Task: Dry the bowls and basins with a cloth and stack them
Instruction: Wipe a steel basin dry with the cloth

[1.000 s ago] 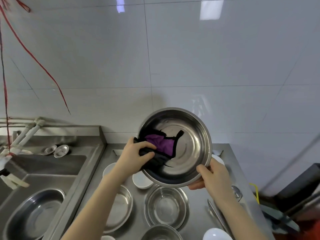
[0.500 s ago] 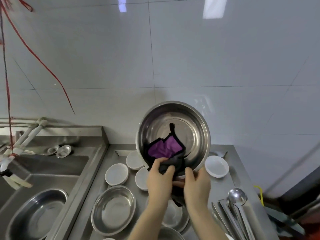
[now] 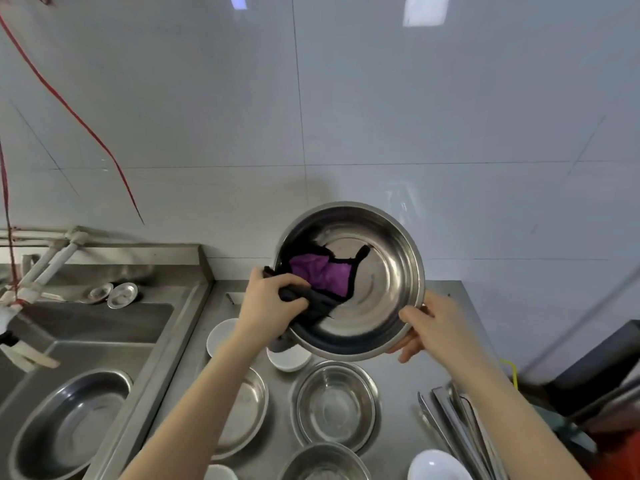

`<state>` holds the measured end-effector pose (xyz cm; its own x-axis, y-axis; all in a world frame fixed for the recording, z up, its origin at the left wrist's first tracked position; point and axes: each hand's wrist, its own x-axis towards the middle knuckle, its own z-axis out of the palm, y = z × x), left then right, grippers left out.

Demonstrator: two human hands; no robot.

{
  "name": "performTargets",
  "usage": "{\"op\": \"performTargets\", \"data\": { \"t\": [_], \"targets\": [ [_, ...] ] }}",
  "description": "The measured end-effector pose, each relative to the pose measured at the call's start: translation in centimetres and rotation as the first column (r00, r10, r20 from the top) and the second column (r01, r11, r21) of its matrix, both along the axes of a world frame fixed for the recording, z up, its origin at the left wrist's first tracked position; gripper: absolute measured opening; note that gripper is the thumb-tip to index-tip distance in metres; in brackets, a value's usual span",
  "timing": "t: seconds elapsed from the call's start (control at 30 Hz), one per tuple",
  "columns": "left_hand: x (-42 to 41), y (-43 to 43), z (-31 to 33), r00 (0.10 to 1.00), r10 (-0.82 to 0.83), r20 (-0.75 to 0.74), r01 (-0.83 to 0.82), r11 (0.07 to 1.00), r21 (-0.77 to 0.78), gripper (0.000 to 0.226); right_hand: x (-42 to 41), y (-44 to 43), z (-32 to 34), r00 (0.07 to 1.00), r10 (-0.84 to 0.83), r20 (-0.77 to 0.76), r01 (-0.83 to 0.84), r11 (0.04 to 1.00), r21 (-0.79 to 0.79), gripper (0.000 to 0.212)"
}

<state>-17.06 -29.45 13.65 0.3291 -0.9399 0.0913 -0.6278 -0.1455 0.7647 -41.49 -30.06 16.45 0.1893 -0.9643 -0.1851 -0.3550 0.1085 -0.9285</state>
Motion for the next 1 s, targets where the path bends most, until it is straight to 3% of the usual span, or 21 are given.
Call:
{"op": "performTargets", "data": {
  "t": [0.13, 0.23, 0.3, 0.37, 0.43, 0.5, 0.67, 0.83, 1.0],
  "targets": [
    [-0.7, 0.1, -0.1, 0.996, 0.091, -0.015, -0.092, 0.991, -0.095, 0.028, 0.8, 0.4, -0.5, 0.996, -0.088, 0.026, 0.09, 0.994, -0.068, 0.012],
    [-1.8, 0.7, -1.4, 0.979, 0.166, -0.114, -0.169, 0.986, -0.015, 0.033, 2.2, 1.1, -1.2, 0.976, -0.204, 0.069, 0.21, 0.974, -0.081, 0.015],
    [-3.0, 1.5, -2.3, 0.95, 0.168, -0.263, -0.161, 0.986, 0.049, 0.035, 3.1, 1.4, -2.0, 0.961, -0.258, 0.099, 0.266, 0.96, -0.08, 0.022],
    [-5.4, 2.6, -2.8, 0.849, 0.198, -0.49, -0.154, 0.98, 0.128, 0.027, 4.3, 1.9, -2.9, 0.947, -0.292, 0.135, 0.305, 0.948, -0.09, 0.027],
    [-7.9, 3.3, -3.1, 0.693, 0.224, -0.685, -0.15, 0.974, 0.167, 0.016, 5.4, 2.3, -3.9, 0.919, -0.338, 0.205, 0.352, 0.935, -0.039, 0.021],
    [-9.0, 3.5, -3.6, 0.627, 0.214, -0.749, -0.132, 0.977, 0.169, 0.006, 5.7, 2.7, -4.7, 0.911, -0.348, 0.223, 0.357, 0.934, -0.001, 0.013],
    [-6.9, 2.4, -3.4, 0.863, 0.173, -0.474, -0.159, 0.985, 0.071, 0.005, 4.0, 2.9, -4.2, 0.929, -0.293, 0.224, 0.303, 0.953, -0.007, 0.014],
    [-3.8, 1.1, -2.7, 0.975, 0.091, -0.202, -0.085, 0.996, 0.039, 0.011, 0.8, 1.1, -2.6, 0.987, -0.142, 0.07, 0.143, 0.99, -0.011, 0.01],
    [-1.8, 0.8, -1.5, 0.999, 0.006, -0.034, -0.006, 1.0, -0.02, 0.014, -2.4, -2.3, 2.4, 0.989, 0.129, -0.072, -0.125, 0.991, 0.057, 0.017]
  ]
}}
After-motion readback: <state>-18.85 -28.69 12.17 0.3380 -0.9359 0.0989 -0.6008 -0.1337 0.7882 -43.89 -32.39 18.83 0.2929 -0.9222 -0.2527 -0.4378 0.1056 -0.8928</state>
